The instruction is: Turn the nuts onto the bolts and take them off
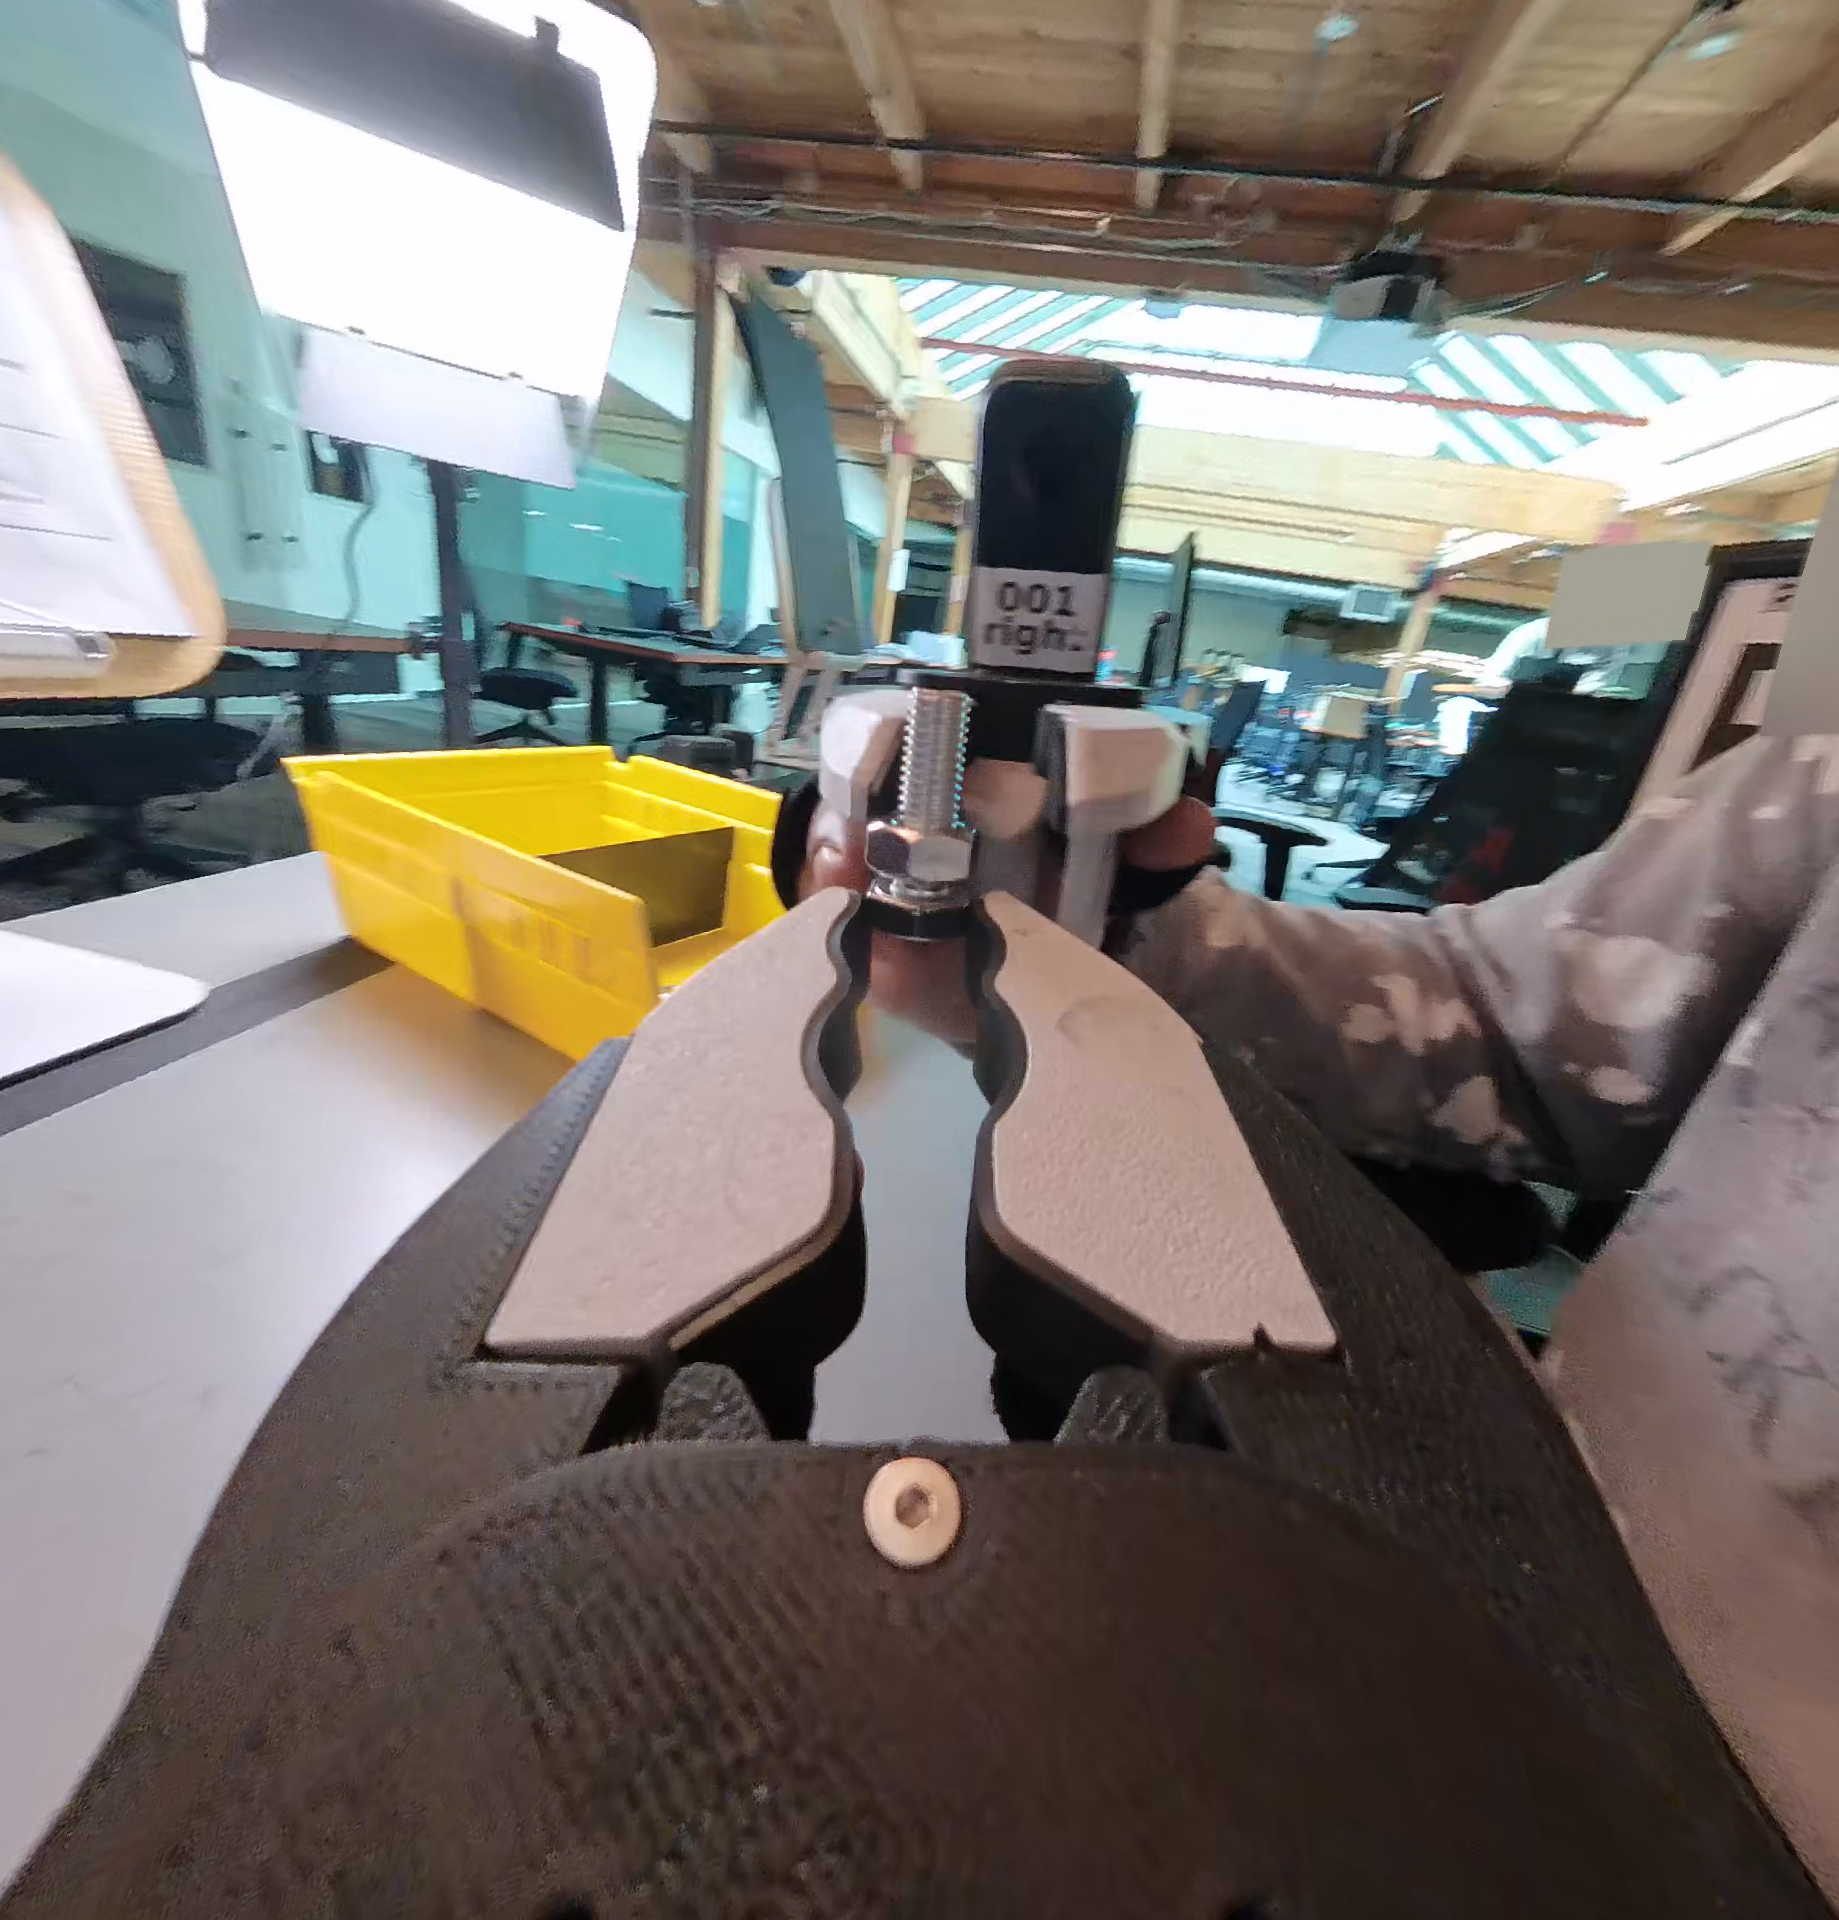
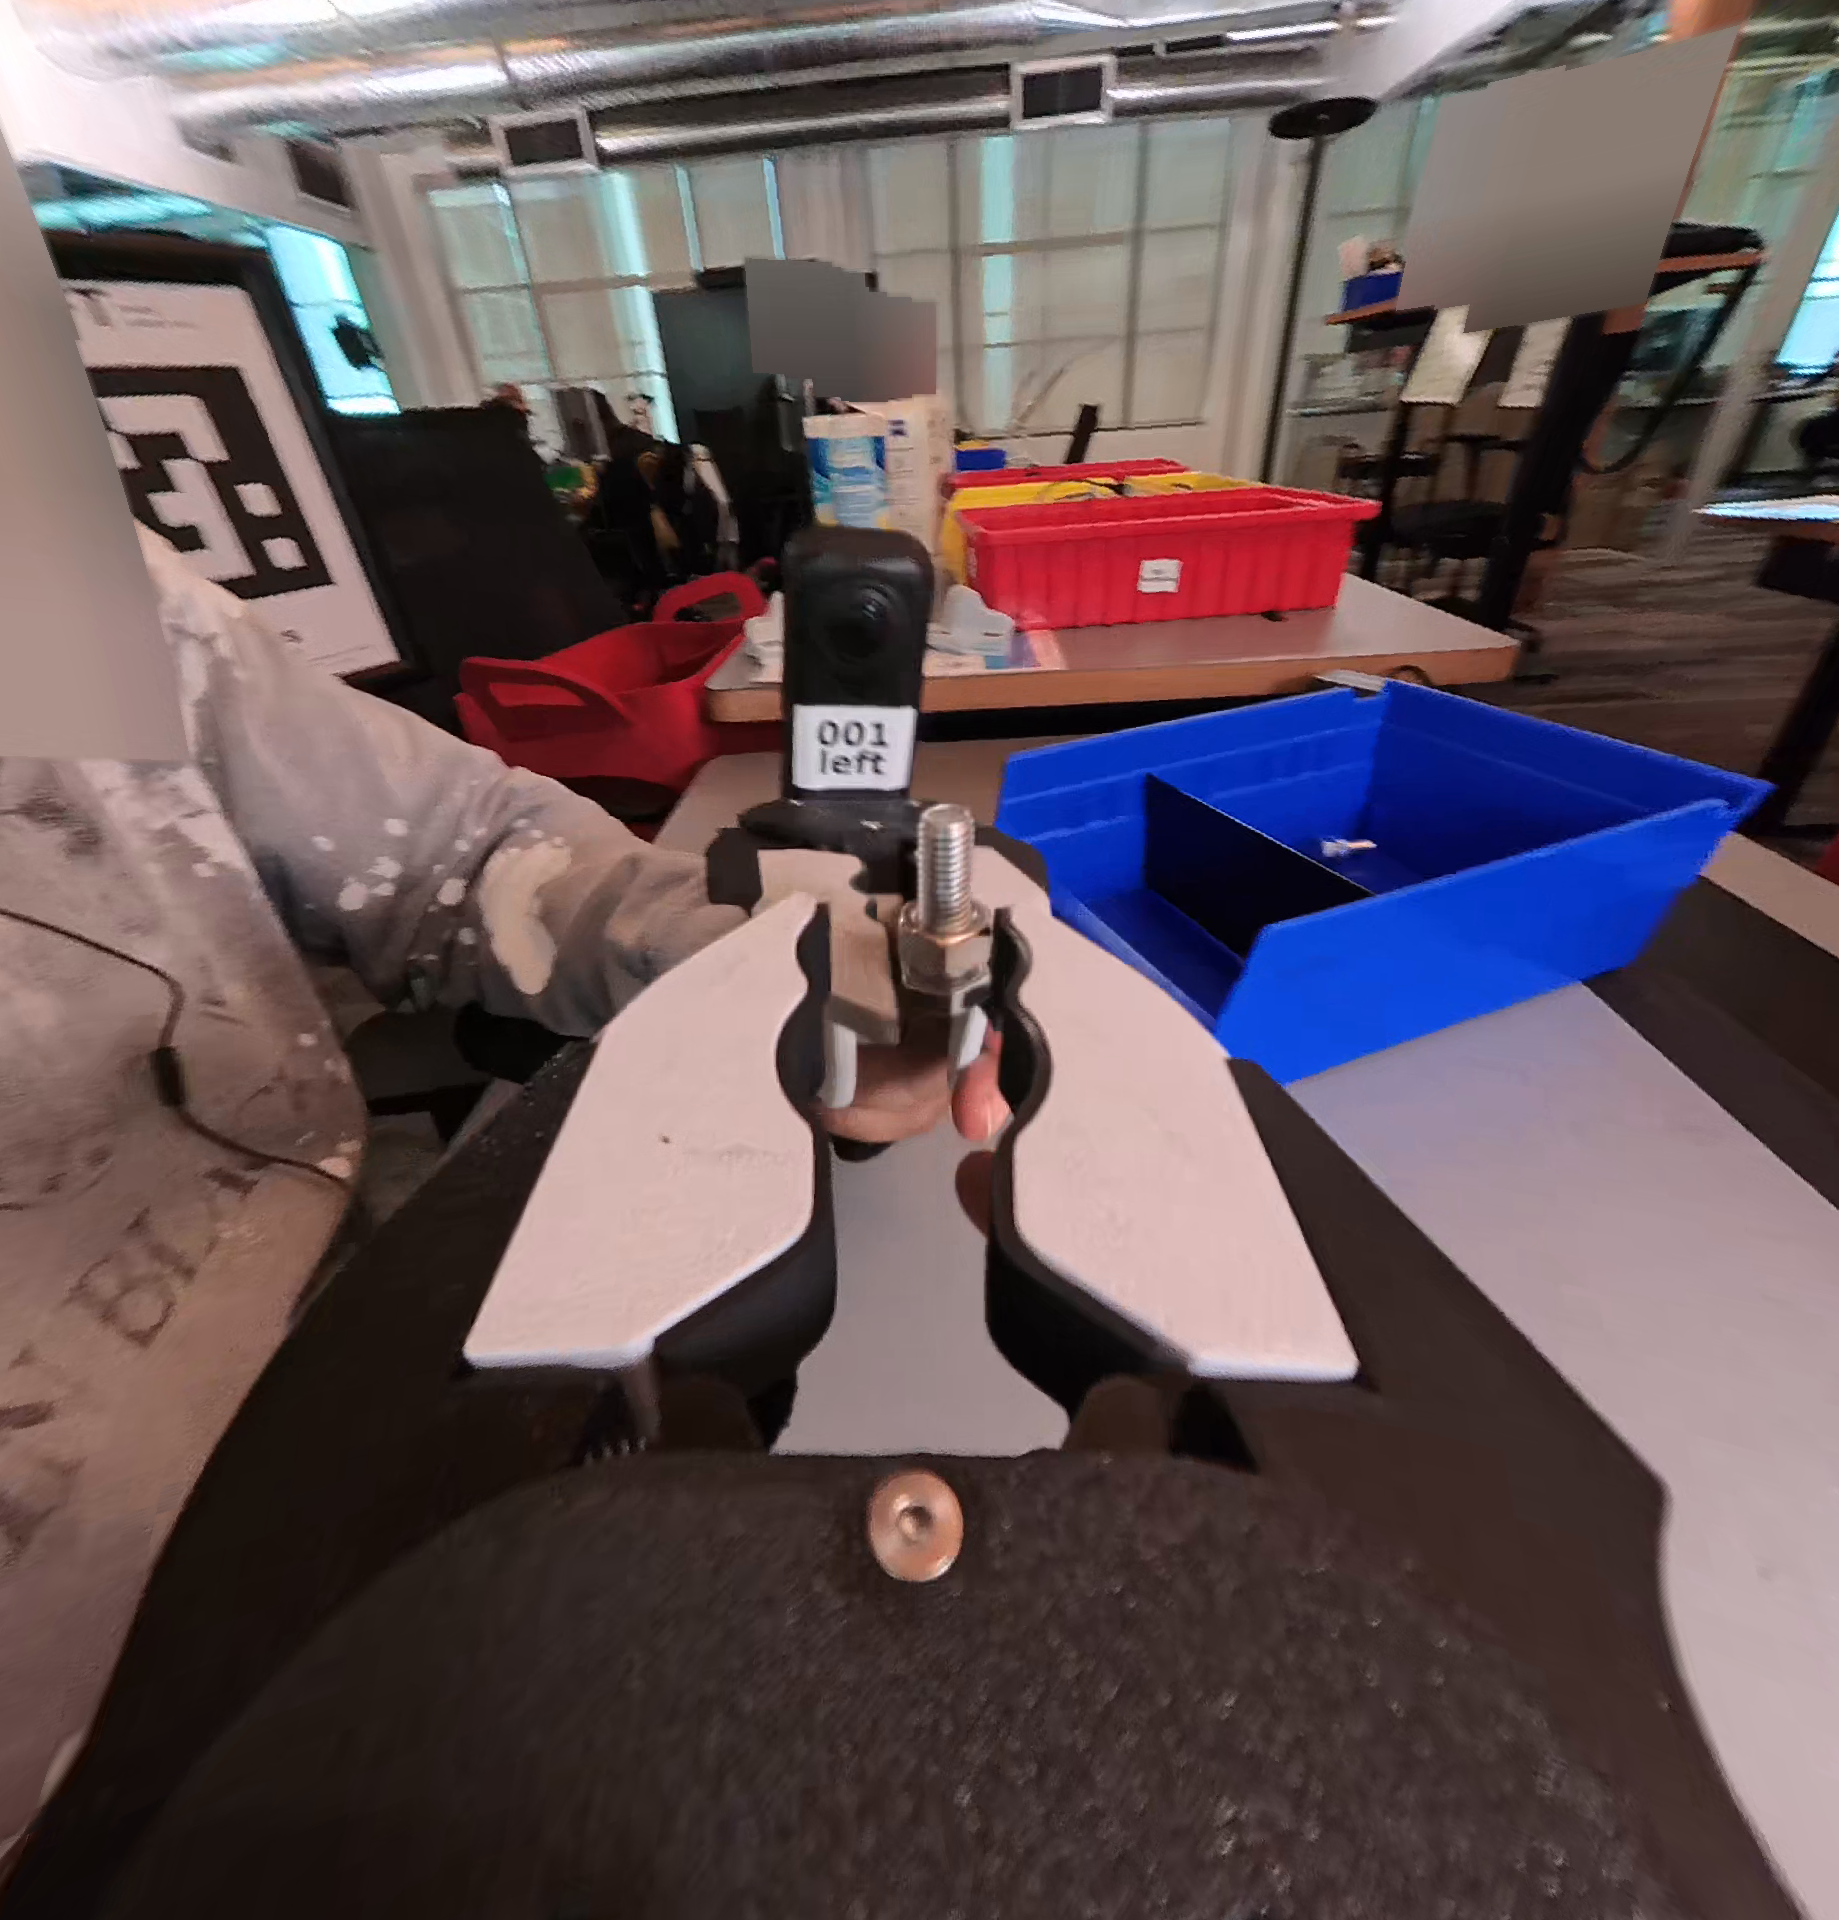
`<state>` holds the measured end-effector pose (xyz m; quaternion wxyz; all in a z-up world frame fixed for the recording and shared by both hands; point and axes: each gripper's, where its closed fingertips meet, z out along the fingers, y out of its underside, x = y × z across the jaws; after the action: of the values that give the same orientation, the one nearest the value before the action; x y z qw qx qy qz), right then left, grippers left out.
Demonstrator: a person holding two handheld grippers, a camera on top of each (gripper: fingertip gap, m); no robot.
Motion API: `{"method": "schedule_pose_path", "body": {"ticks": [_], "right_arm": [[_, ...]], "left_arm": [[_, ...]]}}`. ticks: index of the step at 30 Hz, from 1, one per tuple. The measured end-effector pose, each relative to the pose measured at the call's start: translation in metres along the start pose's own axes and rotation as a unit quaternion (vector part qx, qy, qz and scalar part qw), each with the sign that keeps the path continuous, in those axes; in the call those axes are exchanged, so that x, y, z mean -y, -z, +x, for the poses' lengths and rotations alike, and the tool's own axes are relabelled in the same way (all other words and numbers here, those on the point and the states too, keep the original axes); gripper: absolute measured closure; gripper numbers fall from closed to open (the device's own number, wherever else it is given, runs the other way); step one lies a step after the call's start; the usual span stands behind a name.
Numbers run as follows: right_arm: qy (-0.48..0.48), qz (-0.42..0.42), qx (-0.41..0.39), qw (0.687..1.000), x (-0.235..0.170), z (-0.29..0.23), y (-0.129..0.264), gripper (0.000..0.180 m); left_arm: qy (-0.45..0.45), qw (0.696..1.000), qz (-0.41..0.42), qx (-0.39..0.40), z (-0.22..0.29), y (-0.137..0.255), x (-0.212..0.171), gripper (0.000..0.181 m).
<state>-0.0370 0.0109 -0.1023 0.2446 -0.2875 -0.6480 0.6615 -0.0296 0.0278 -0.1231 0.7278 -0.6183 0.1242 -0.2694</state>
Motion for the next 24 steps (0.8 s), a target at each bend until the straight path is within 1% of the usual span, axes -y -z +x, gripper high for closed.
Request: {"method": "schedule_pose_path", "body": {"ticks": [2,4,5,6,7,8,10,14,16,18,19,20,21,24], "right_arm": [[0.005,-0.004,-0.039,0.999,-0.005,0.008,-0.004,0.148],[-0.004,0.008,-0.058,0.998,-0.005,0.016,-0.003,0.150],[-0.016,0.017,-0.060,0.998,-0.004,0.019,0.001,0.159],[-0.023,0.022,-0.087,0.996,-0.003,0.031,0.009,0.178],[-0.017,0.019,-0.117,0.993,-0.004,0.043,0.017,0.179],[-0.012,0.013,-0.131,0.991,-0.006,0.049,0.022,0.178],[-0.016,0.015,-0.123,0.992,-0.004,0.045,0.022,0.168],[-0.008,0.010,-0.087,0.996,-0.001,0.021,-0.007,0.149],[0.000,0.004,-0.096,0.995,-0.001,0.021,-0.013,0.146],[-0.006,0.008,-0.077,0.997,0.000,0.019,-0.011,0.150],[-0.010,0.016,-0.086,0.996,0.001,0.023,-0.006,0.160],[-0.006,0.019,-0.122,0.992,0.001,0.035,0.003,0.175],[0.001,0.021,-0.138,0.990,0.001,0.042,0.011,0.174],[-0.018,0.033,-0.121,0.992,0.006,0.038,0.016,0.163]], "left_arm": [[-0.012,1.000,-0.005,0.018,-0.004,0.001,-0.001,0.162],[-0.021,1.000,-0.002,0.022,-0.004,0.002,0.001,0.163],[-0.023,0.999,0.006,0.027,-0.005,0.004,0.004,0.162],[-0.024,0.999,0.023,0.013,-0.002,0.006,0.010,0.163],[-0.025,0.999,0.032,0.012,-0.002,0.009,0.016,0.162],[-0.033,0.999,0.033,0.020,-0.003,0.010,0.019,0.162],[-0.041,0.998,0.028,0.028,-0.005,0.011,0.020,0.162],[-0.037,0.998,0.009,0.045,-0.010,0.007,0.009,0.162],[-0.037,0.998,0.007,0.044,-0.008,0.006,0.008,0.162],[-0.039,0.998,0.007,0.045,-0.009,0.007,0.009,0.162],[-0.035,0.998,0.016,0.047,-0.010,0.009,0.012,0.162],[-0.031,0.998,0.029,0.035,-0.009,0.012,0.017,0.162],[-0.030,0.998,0.032,0.035,-0.008,0.013,0.020,0.162],[-0.040,0.998,0.026,0.044,-0.009,0.012,0.020,0.162]]}}
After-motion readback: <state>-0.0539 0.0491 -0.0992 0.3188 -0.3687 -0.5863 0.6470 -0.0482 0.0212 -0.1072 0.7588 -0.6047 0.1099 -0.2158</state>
